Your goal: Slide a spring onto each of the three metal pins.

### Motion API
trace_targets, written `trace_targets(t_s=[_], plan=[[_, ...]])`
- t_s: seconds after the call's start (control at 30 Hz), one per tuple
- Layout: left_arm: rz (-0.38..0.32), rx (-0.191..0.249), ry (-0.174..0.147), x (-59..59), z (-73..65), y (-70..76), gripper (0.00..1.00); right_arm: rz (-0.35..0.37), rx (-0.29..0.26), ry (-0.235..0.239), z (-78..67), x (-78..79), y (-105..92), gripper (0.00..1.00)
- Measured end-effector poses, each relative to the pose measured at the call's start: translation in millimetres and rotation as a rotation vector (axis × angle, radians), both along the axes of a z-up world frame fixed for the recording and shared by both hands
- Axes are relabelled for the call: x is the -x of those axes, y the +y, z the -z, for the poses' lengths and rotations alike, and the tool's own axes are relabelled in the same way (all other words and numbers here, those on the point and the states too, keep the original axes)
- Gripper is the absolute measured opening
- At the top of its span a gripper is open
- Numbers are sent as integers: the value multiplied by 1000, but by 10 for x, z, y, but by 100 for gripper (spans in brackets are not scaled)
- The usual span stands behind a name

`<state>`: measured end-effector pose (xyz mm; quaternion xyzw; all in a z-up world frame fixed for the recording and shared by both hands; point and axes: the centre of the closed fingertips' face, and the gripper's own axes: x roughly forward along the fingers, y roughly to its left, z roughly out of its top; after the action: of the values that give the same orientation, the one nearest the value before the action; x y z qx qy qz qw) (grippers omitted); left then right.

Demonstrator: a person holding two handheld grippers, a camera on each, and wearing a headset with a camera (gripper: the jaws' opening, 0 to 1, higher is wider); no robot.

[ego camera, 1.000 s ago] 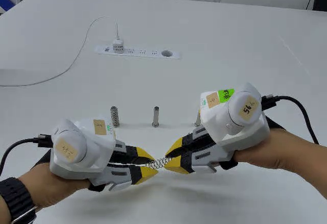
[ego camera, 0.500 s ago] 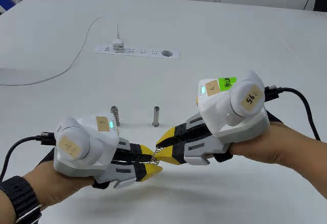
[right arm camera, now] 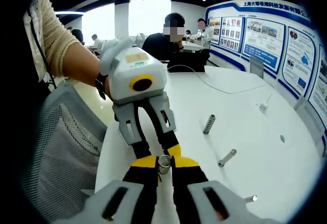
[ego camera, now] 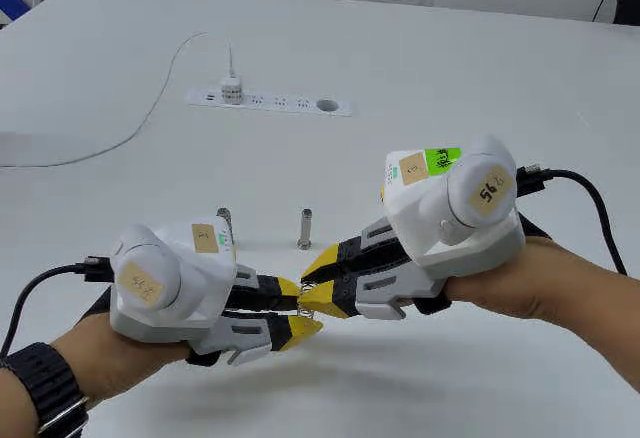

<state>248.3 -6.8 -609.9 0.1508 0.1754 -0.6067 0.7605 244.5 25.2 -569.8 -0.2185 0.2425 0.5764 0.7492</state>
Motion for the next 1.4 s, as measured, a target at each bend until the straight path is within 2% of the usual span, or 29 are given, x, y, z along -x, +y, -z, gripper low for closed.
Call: trace_targets(t_s=[0.43, 0.73, 1.07, 1.33, 1.4], plan=[[-88, 63, 28, -82, -87, 131, 38, 14, 2, -9, -36, -53, -23, 11], [-122, 85, 45, -74, -98, 196, 55, 27, 4, -10, -37, -70, -59, 11], [-170, 95, 54, -88, -96, 301, 66, 45, 3, -15, -59, -124, -103, 11], [-218, 109, 56, -114, -108, 436, 73, 55, 1, -21, -83, -170, -124, 11], [-231, 101, 53, -125, -97, 476, 74, 59, 1, -22, -91, -183, -131, 11]])
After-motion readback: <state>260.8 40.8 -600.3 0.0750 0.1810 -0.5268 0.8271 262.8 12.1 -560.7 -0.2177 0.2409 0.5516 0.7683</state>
